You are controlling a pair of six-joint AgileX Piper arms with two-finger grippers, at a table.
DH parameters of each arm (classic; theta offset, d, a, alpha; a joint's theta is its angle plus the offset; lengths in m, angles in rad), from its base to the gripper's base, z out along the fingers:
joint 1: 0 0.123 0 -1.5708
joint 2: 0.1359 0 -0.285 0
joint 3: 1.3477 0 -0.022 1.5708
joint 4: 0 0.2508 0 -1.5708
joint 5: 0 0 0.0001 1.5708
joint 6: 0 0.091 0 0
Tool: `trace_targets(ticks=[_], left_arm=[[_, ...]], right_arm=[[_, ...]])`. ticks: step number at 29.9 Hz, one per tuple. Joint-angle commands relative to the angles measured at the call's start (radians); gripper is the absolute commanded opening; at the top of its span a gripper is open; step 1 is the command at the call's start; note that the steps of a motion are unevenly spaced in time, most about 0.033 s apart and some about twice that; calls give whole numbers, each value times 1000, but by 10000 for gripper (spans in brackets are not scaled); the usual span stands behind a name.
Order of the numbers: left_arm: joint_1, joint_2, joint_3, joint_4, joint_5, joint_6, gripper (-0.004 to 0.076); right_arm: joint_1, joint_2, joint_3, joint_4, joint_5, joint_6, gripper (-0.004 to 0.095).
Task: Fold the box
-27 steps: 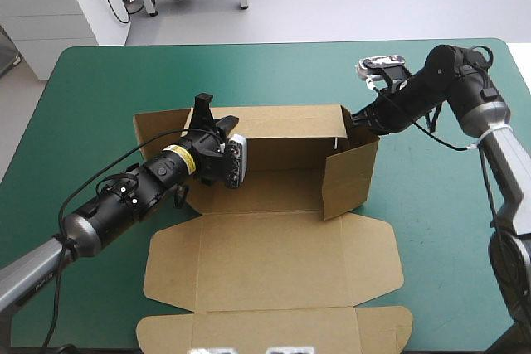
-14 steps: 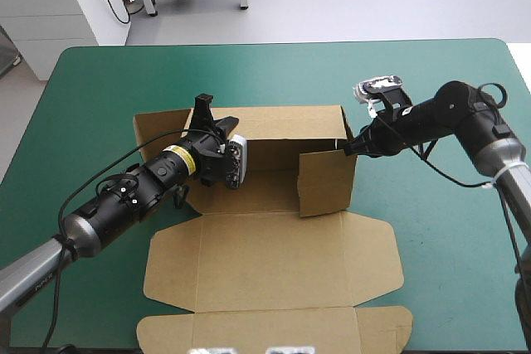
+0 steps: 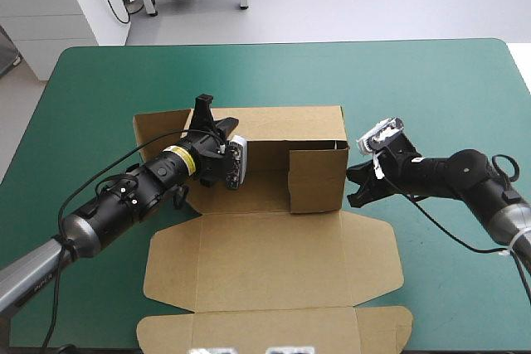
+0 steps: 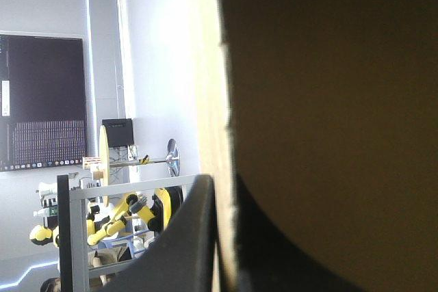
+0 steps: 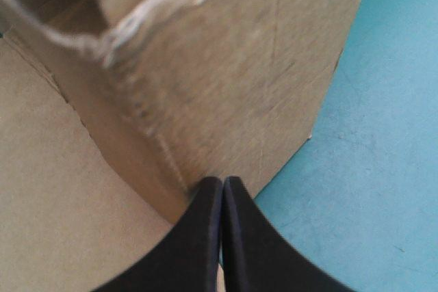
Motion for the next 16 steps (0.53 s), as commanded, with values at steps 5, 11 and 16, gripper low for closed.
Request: trace_targets(ticks=[5,11,16], left_arm=[[-4,-24,-20,-9,49,3,-8],[-4,-24,-20,-9,49,3,-8],[-4,-24,-20,-9,45,-3,-8]], right_arm=[[-4,-59,-11,-23,47,-65,275],[-4,-59,-11,57,57,-176,595],[35,-40,-11,175,-7,-267,625]])
